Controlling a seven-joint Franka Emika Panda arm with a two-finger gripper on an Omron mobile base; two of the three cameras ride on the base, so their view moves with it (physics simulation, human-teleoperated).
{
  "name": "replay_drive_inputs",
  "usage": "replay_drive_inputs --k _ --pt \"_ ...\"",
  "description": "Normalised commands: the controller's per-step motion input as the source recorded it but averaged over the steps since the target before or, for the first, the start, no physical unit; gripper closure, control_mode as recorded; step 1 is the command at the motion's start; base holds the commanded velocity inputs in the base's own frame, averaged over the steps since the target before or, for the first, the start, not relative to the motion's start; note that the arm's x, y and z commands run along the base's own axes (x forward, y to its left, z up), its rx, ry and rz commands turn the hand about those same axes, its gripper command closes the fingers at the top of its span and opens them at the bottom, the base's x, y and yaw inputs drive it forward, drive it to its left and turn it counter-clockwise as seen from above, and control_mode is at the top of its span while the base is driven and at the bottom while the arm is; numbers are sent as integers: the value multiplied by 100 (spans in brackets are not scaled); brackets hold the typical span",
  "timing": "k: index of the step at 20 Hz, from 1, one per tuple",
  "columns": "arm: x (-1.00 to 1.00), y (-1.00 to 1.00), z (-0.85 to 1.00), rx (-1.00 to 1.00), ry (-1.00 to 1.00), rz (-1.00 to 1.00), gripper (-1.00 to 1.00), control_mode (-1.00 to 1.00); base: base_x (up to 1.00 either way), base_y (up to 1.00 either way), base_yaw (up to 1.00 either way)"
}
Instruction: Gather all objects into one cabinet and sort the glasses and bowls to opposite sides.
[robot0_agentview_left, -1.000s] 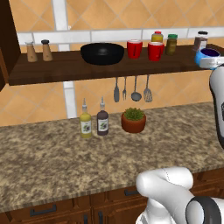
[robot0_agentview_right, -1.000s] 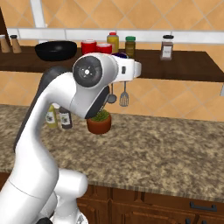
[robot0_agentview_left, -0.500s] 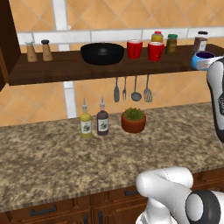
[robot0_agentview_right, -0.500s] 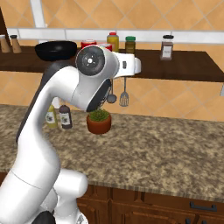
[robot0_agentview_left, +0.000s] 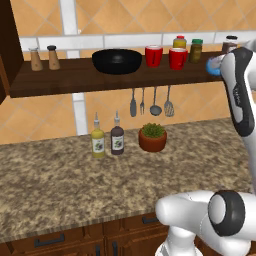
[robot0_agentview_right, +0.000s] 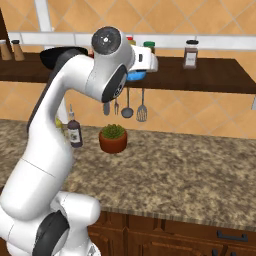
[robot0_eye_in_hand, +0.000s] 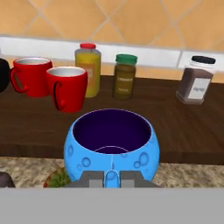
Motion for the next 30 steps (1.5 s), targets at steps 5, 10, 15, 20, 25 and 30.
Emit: replay_drive_inputs --k 5,10,15,20,25,30 --pt "39 0 -26 0 -6 0 100 -100 0 0 0" --pt "15 0 -27 0 -13 0 100 -100 0 0 0" --pt "21 5 -4 0 -3 0 100 -100 0 0 0" --pt "27 24 16 0 6 0 100 -100 0 0 0" --pt "42 3 19 0 4 0 100 -100 0 0 0" --pt "35 -7 0 0 -3 0 100 -100 0 0 0"
